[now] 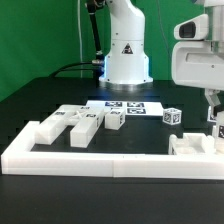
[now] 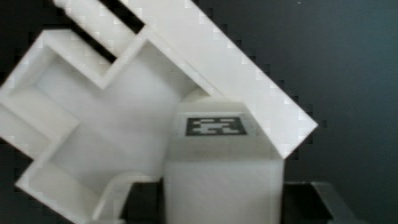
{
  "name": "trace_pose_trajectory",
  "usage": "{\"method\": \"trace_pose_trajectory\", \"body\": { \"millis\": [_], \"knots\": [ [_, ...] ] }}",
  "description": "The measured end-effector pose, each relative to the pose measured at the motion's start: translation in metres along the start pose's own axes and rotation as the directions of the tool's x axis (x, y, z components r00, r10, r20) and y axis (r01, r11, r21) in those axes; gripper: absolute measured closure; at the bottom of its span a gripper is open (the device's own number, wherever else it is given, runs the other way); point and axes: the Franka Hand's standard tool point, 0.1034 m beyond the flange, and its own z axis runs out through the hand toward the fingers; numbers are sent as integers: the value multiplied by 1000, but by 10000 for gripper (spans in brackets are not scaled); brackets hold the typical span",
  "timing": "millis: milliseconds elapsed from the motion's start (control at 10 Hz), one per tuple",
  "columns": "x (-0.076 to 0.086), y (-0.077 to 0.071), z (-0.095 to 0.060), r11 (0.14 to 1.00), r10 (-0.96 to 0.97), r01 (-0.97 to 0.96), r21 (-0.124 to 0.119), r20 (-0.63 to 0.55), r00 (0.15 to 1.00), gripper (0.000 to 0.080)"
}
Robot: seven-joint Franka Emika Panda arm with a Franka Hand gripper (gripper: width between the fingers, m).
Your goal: Assemble chair
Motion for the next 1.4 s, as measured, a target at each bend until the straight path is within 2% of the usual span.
{"method": "trace_pose_trajectory", "body": {
  "millis": [100, 300, 400, 600, 700, 800, 900, 1000, 1100, 1200, 1300, 1400],
  "knots": [
    [0, 0, 0, 989, 144, -144, 7, 2, 990, 511],
    [1, -2, 1, 952, 306, -305, 25, 1, 952, 511],
    [0, -2, 1, 908, 418, -418, 35, 5, 909, 511],
    [-1, -3, 0, 852, 522, -522, 35, 14, 853, 511],
    [-1, -3, 1, 851, 524, -524, 35, 14, 852, 511],
    [-1, -3, 1, 864, 502, -502, 35, 13, 865, 434],
    [-1, -3, 1, 884, 465, -465, 36, 12, 885, 250],
    [-2, -1, 0, 916, 400, -400, 12, 16, 916, 182],
    [-3, -2, -1, 950, 312, -312, -2, 18, 950, 182],
    [1, -4, -1, 985, 170, -170, 28, 4, 986, 156],
    [3, -5, -2, 997, 63, -63, 37, -4, 998, 151],
    [4, -6, -3, 998, 41, -41, 39, -5, 999, 151]
  ]
}}
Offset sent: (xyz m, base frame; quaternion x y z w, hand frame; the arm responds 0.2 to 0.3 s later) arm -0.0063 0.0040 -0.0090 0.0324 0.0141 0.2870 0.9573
